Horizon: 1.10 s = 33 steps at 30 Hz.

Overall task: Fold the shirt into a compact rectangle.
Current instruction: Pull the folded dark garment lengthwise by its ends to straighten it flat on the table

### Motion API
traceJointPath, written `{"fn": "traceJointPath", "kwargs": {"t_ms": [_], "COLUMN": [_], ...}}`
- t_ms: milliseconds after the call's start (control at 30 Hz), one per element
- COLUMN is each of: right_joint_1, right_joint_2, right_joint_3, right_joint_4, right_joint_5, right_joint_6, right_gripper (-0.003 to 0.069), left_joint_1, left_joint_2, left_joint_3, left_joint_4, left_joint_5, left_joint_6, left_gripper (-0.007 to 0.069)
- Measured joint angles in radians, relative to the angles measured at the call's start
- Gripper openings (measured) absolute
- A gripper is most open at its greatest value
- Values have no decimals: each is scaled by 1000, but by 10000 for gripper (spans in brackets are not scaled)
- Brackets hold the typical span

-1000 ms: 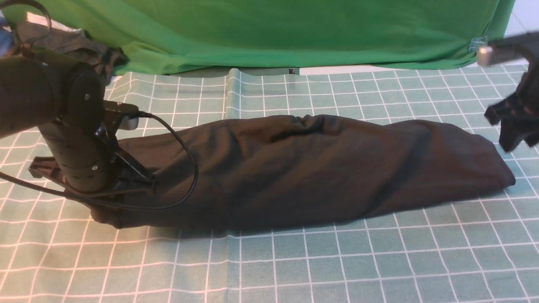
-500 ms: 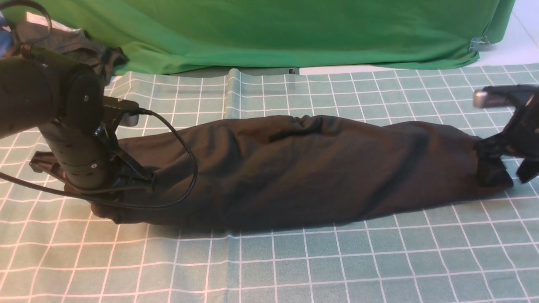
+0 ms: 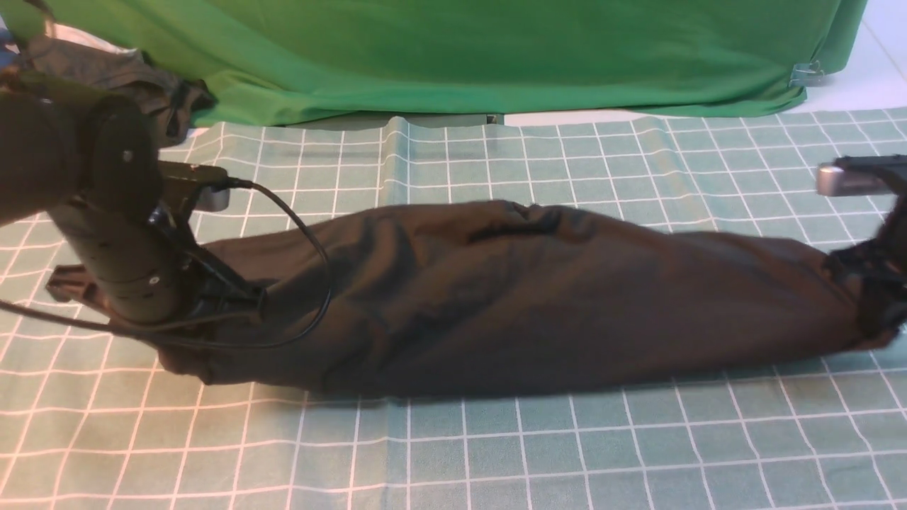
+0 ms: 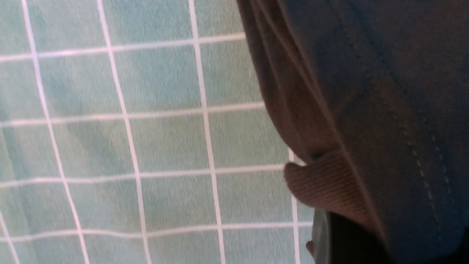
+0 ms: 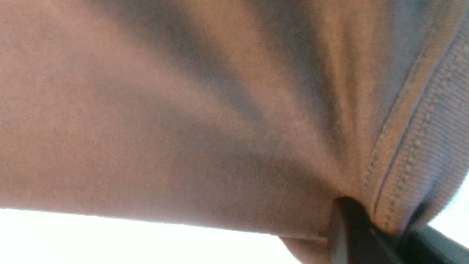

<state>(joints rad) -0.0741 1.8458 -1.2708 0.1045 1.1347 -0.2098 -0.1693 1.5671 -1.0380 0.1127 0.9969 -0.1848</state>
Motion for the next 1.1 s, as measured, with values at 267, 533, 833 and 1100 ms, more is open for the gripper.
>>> {"fn": "traceJointPath", "kwargs": {"t_ms": [267,533,833,1100], "right_joint_1": [-4,-5,-5,-5], "right_joint_2": [-90,-93,-272,-420], "right_joint_3": [220,250,232,126], "right_joint_4": [-105,-131,-125,44], "right_joint_5": [-6,-31,-23,-32], "right_joint_6": [48,104,105,23], "right_gripper": [208,321,330,210], "left_joint_1": [1,10,10,10], "left_joint_2": [-59,-60,-60,-80], "left_joint_3": [147,168,151,-9], "left_joint_4": [17,22,125,225], "left_joint_5": [36,13,103,209], "left_joint_6": [-30,-26,-49,-95], "left_gripper": [129,129,316,469]}}
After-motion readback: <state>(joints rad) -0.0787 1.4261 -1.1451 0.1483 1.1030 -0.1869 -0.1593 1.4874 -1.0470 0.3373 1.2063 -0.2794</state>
